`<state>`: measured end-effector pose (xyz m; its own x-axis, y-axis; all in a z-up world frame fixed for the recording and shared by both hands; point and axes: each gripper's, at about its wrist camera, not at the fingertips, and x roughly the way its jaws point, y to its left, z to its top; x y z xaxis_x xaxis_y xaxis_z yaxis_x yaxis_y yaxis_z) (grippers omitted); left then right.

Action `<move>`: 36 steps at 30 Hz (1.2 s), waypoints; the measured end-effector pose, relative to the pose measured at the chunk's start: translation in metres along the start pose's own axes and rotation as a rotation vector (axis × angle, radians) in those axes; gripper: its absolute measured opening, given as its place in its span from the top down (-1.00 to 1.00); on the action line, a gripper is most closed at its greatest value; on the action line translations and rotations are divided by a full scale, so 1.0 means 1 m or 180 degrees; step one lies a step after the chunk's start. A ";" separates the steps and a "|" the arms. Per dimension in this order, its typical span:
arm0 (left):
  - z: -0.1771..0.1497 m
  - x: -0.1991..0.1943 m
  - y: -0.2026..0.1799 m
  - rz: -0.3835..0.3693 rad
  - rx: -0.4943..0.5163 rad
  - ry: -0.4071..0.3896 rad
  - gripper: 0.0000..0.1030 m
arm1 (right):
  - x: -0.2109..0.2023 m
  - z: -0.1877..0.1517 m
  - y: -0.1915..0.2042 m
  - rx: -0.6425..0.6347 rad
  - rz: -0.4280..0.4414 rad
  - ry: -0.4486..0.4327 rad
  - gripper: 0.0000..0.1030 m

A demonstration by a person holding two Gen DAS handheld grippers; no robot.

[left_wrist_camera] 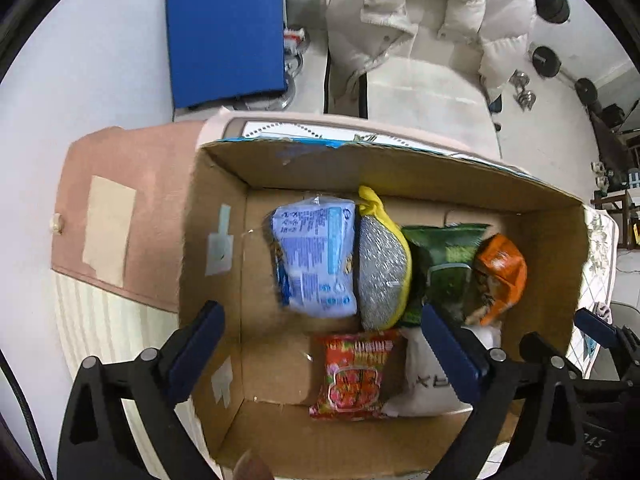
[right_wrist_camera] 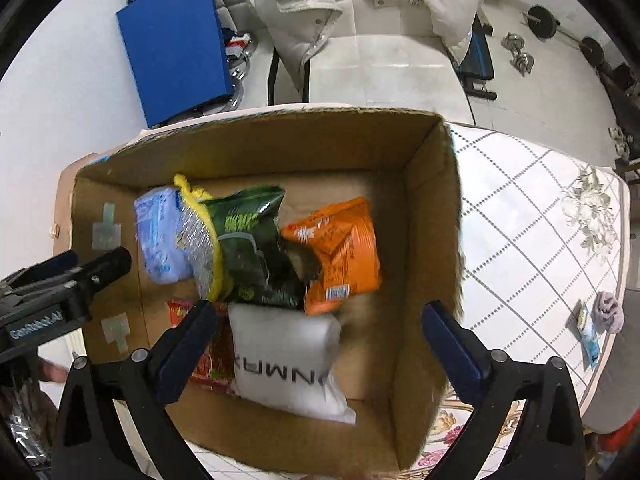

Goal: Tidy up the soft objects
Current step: 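Carry milk pouch and orange bag into the box and open both grippers, then withdraw both tools from the box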

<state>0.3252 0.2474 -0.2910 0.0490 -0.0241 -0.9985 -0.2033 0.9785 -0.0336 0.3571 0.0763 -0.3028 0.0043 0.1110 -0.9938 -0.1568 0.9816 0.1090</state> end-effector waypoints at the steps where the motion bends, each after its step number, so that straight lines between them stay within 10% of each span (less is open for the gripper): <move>1: -0.008 -0.009 -0.001 0.0010 0.0006 -0.0085 -0.96 | -0.006 -0.009 0.001 -0.0025 -0.0033 -0.0054 -1.00; 23: -0.140 -0.131 -0.015 0.0085 0.0046 -0.0954 -0.99 | -0.142 -0.146 0.000 -0.0110 -0.0040 -0.0975 -1.00; 36: -0.169 -0.153 -0.053 0.0116 0.0097 -0.0998 -0.99 | -0.170 -0.180 -0.027 -0.0037 0.0304 -0.1018 -1.00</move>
<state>0.1635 0.1645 -0.1434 0.3422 0.0707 -0.9370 -0.1814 0.9834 0.0080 0.1831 0.0032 -0.1407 0.2984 0.2473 -0.9218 -0.1826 0.9628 0.1992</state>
